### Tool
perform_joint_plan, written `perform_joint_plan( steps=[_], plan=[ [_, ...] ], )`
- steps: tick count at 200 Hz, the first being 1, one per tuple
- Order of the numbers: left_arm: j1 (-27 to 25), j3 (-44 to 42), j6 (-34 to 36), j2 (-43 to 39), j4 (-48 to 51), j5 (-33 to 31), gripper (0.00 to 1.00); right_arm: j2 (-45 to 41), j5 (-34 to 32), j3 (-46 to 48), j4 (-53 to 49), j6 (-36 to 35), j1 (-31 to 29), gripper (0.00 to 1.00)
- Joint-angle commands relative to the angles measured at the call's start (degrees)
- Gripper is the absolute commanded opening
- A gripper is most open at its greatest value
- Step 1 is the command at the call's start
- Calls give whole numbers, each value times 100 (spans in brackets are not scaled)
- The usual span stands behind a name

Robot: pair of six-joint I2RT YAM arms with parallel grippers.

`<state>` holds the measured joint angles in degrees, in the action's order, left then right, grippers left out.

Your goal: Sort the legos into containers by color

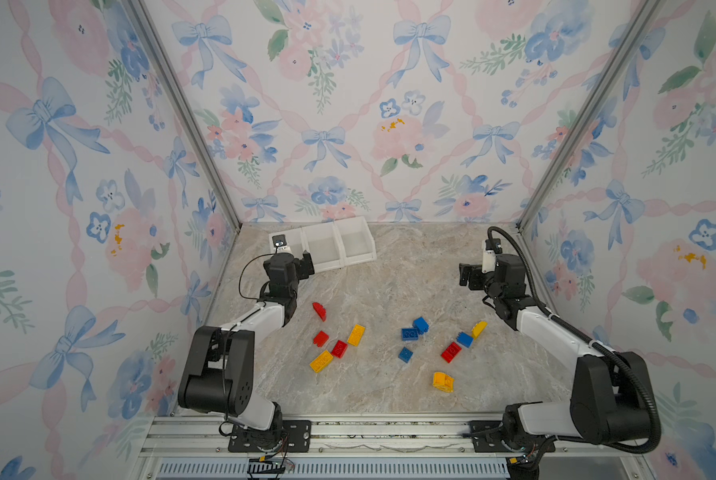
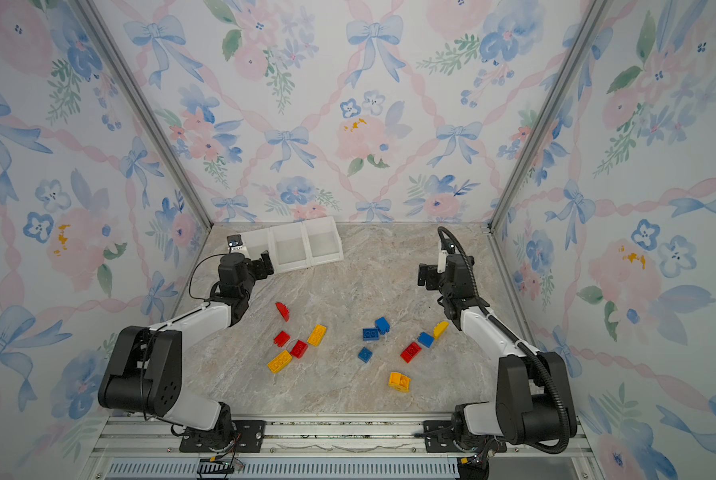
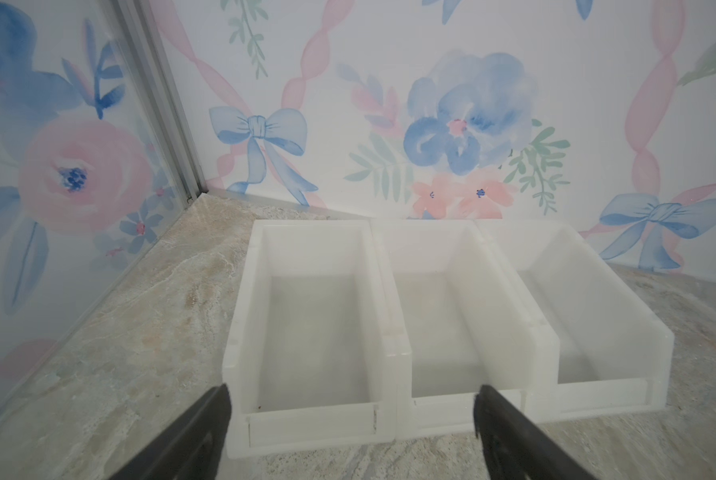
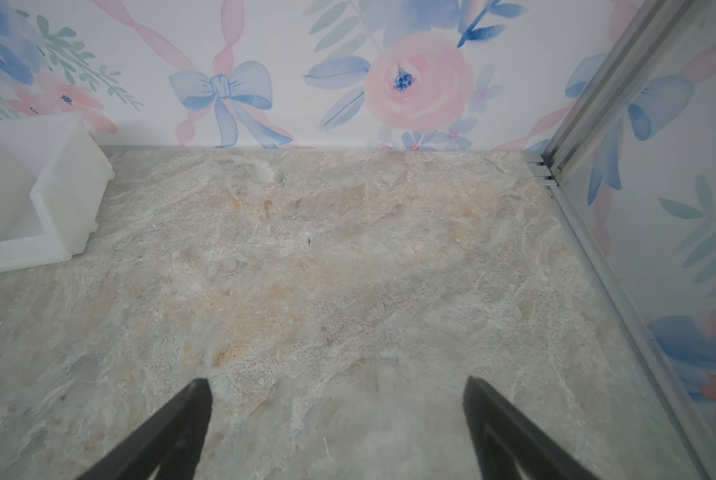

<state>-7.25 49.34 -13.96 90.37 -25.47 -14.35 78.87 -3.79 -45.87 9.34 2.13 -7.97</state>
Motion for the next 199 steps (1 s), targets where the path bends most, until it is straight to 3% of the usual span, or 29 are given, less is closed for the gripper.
perform_joint_plan(
  steps=[1, 57, 131, 199],
  plan=[
    [-77, 887, -259, 560, 1540, 119, 91, 23, -240, -279, -777, 77, -198, 97],
    [-137, 2242, -457, 1669, 2465, 118, 82, -1, -368, -382, -984, 182, -495, 97],
    [-179, 3318, -652, 2562, 3298, -66, 71, -161, -437, -408, -1200, 191, -602, 97],
    [-302, 3501, -743, 2833, 3437, -7, 40, -251, -507, -385, -1279, 181, -621, 97]
  ],
)
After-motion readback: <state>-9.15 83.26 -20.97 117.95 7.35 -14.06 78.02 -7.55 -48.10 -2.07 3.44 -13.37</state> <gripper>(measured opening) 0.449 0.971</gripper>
